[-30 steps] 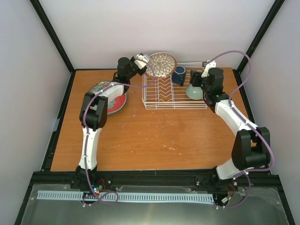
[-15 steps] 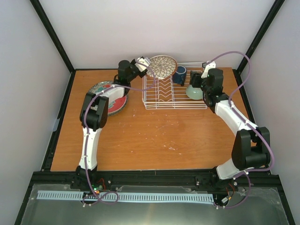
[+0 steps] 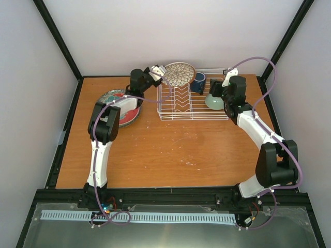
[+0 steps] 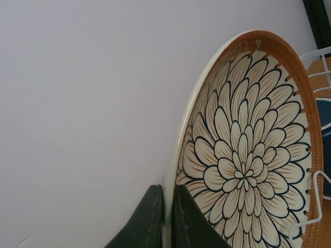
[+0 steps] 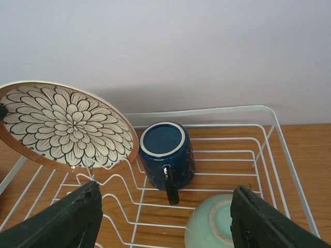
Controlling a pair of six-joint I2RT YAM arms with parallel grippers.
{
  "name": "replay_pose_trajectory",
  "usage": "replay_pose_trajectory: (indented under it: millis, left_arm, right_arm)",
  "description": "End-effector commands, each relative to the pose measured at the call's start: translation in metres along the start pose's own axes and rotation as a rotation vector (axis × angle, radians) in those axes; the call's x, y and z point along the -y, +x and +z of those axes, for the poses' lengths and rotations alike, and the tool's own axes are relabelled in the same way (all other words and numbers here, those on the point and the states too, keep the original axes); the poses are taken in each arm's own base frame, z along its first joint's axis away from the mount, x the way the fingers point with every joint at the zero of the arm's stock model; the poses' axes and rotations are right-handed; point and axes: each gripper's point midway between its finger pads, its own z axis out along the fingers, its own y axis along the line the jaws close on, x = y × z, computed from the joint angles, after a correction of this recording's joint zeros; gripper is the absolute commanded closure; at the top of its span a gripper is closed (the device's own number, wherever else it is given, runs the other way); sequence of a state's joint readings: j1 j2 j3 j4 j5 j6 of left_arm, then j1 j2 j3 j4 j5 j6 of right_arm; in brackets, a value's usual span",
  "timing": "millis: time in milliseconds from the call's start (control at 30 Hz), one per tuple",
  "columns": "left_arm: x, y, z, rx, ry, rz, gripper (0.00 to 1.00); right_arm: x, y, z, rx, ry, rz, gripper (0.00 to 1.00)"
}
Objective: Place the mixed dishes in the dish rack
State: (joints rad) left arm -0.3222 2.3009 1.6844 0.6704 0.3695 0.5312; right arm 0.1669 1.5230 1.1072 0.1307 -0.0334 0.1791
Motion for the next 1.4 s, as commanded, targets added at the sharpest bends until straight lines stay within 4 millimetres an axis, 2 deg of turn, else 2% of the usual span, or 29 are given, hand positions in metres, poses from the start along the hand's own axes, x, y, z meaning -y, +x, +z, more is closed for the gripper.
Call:
replay_pose_trajectory:
  millis: [0,267,467,533,733,900,1033,1167,1367]
  left_arm:
    - [0.017,0.017,-0.004,-0.052,0.021,0.016,0.99]
    - [0.041,0.028,-0.008,-0.091,0.060,-0.015,0.99]
    - [0.043,0.032,-0.008,-0.106,0.056,-0.028,0.97]
    - [0.040,0.032,-0.008,-0.113,0.041,-0.023,0.90]
    - [0.033,0.035,-0.011,-0.143,0.003,-0.034,0.51]
    - [0.031,0.039,-0.014,-0.165,-0.019,-0.061,0.43]
    - [0.023,0.033,-0.015,-0.161,-0.051,-0.075,0.39]
    - [0.005,0.019,-0.016,-0.155,-0.098,-0.075,0.33]
    - [-0.037,-0.023,-0.035,-0.121,-0.114,-0.175,0.29]
  right_arm:
    - [0.007,0.003,0.000,0.002,0.029,-0.011,0.32]
    - [0.008,0.006,-0.002,-0.006,0.031,-0.009,0.32]
    - [0.008,0.005,-0.003,-0.003,0.036,-0.011,0.32]
    - [0.008,0.005,-0.002,-0.005,0.032,-0.010,0.32]
    - [0.008,0.009,0.000,-0.017,0.029,-0.005,0.31]
    - [0.006,0.010,0.001,-0.021,0.019,-0.002,0.31]
    - [0.005,0.007,0.000,-0.014,0.017,-0.003,0.31]
    - [0.005,0.007,0.001,-0.014,0.016,-0.002,0.31]
    - [0.004,0.007,0.002,-0.016,0.011,-0.001,0.31]
